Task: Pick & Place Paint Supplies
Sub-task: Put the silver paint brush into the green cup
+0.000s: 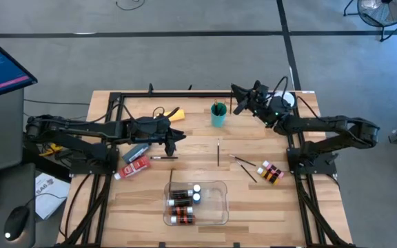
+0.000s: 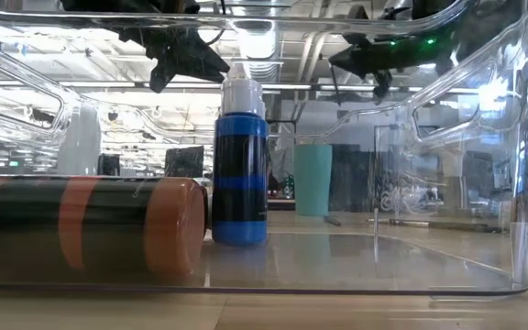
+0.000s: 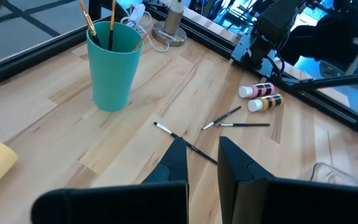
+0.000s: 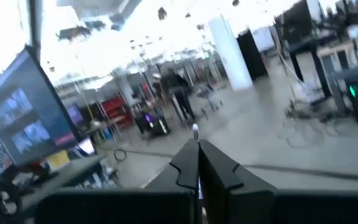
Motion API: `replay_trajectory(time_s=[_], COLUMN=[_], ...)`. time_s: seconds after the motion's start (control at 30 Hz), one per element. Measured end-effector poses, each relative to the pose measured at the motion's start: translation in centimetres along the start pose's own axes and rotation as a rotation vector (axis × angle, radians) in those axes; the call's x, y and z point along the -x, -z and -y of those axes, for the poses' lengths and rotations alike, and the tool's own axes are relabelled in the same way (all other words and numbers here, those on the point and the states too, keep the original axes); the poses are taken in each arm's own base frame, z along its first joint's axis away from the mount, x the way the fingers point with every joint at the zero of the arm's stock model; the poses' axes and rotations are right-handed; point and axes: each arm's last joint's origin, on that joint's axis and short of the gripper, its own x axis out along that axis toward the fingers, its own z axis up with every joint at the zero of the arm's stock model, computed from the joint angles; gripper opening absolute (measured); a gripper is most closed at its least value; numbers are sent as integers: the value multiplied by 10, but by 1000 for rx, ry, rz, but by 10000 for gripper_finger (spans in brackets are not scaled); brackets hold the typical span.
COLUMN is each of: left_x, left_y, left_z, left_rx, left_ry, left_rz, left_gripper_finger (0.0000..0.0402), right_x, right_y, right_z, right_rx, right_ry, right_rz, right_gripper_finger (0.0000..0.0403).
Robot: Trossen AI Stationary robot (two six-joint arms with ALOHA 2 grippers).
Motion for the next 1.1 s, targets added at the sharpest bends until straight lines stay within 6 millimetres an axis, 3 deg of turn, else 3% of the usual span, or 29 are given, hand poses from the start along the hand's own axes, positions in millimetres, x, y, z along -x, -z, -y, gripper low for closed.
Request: replay_trajectory(time_s=[0.5, 1.1], left_x=[-6, -5], left_y=[48, 43], left_z=[-18, -7], left_rx=[4, -89], left_ry=[-34, -14], left_rz=[-134, -5], left_gripper_finger=[2, 2], right_x=[-23, -29], right_y=[46, 74], right_z=[15, 27], right_rx=[18, 216], right_ry=[-13, -5], right_rz=[87, 128], right_gripper_finger=[0, 0])
